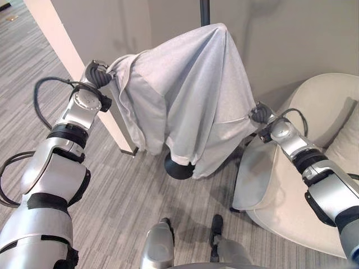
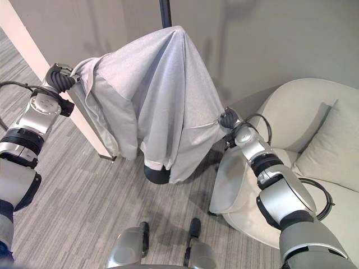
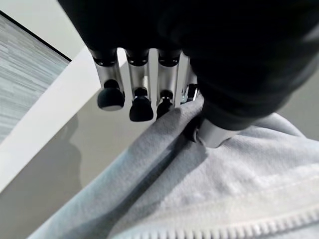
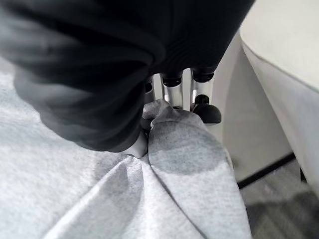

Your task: Hang the clothes on the sofa on the clothes rack.

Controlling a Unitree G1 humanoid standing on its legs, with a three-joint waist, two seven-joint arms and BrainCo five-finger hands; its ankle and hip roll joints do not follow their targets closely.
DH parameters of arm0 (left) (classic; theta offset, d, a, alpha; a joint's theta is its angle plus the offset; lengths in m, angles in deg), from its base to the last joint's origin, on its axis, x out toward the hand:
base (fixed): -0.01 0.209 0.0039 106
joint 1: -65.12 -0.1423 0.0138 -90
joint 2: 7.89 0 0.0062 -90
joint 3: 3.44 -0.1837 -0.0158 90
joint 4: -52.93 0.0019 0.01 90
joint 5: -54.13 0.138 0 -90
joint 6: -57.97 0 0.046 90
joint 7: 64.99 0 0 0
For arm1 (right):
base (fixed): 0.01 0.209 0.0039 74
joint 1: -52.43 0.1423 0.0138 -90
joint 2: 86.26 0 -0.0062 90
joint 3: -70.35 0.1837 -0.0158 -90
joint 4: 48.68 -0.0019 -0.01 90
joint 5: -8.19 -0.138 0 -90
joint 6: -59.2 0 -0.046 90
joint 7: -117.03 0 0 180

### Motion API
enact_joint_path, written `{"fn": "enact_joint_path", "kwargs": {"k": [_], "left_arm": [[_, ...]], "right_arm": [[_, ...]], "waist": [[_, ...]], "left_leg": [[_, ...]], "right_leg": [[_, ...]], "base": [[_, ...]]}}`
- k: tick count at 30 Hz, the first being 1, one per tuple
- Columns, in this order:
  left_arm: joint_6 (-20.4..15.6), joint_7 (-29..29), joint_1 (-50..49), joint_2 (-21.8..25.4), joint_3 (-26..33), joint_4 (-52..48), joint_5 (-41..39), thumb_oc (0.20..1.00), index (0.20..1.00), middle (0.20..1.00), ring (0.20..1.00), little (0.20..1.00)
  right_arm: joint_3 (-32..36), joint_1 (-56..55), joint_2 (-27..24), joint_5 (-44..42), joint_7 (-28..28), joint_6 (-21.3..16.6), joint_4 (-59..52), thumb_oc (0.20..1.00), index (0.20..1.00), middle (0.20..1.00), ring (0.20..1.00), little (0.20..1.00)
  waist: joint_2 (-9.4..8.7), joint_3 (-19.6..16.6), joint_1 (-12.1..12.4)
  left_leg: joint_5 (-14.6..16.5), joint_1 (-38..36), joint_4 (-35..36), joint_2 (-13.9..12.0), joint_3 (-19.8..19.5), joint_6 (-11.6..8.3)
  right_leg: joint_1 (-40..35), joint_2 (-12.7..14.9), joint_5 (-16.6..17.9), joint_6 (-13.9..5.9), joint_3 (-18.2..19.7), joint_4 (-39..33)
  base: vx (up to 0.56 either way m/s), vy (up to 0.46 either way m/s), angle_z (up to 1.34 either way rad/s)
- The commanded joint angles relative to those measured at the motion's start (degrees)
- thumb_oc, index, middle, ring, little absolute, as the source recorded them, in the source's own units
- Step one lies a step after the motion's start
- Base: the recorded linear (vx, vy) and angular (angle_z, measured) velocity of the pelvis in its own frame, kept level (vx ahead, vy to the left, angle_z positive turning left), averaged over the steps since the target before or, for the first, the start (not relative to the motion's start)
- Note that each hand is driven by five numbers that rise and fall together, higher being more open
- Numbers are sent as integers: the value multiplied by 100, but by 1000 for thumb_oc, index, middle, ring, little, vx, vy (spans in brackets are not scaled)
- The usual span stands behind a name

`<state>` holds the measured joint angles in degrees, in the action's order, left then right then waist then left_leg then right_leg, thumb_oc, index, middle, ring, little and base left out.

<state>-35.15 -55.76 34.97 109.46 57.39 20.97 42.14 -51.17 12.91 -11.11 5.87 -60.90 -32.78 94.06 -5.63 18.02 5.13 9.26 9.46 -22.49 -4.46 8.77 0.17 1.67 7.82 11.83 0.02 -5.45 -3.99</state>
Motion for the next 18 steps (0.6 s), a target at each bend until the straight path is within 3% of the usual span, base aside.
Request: {"fn": "enact_joint_path", "kwargs": {"k": [1,11,15,18], "left_arm": [[-112,150,286,213,259,-124,203,1000,1000,1000,1000,1000],[-175,73,-814,-122,1219,-1641,85,1000,1000,1000,1000,1000],[-126,-10,-1767,-320,1856,-2512,79,1000,1000,1000,1000,1000],[-75,-114,-3313,-809,2812,-3498,200,1000,1000,1000,1000,1000]], "right_arm": [[67,374,-648,-139,42,-149,169,1000,1000,1000,1000,1000],[822,-468,-892,-281,156,-293,-604,1000,1000,1000,1000,1000],[1251,-999,-1012,-199,192,-319,-1086,1000,1000,1000,1000,1000],[2174,-2019,-1243,246,333,-326,-1909,1000,1000,1000,1000,1000]], "waist": [[402,284,157],[454,-32,116],[485,-216,103],[516,-507,80]], "left_leg": [[-786,-1715,2749,91,-245,-442],[-767,-1784,2749,78,-270,-444],[-757,-1785,2749,71,-266,-433],[-802,-1718,2749,69,-276,-399]], "right_leg": [[-694,147,-715,-182,-176,-101],[-745,159,-684,-206,-212,-101],[-750,157,-672,-204,-222,-101],[-726,160,-636,-202,-266,-101]], "base": [[0,0,0],[10,-3,0],[27,-11,-6],[15,-4,-1]]}}
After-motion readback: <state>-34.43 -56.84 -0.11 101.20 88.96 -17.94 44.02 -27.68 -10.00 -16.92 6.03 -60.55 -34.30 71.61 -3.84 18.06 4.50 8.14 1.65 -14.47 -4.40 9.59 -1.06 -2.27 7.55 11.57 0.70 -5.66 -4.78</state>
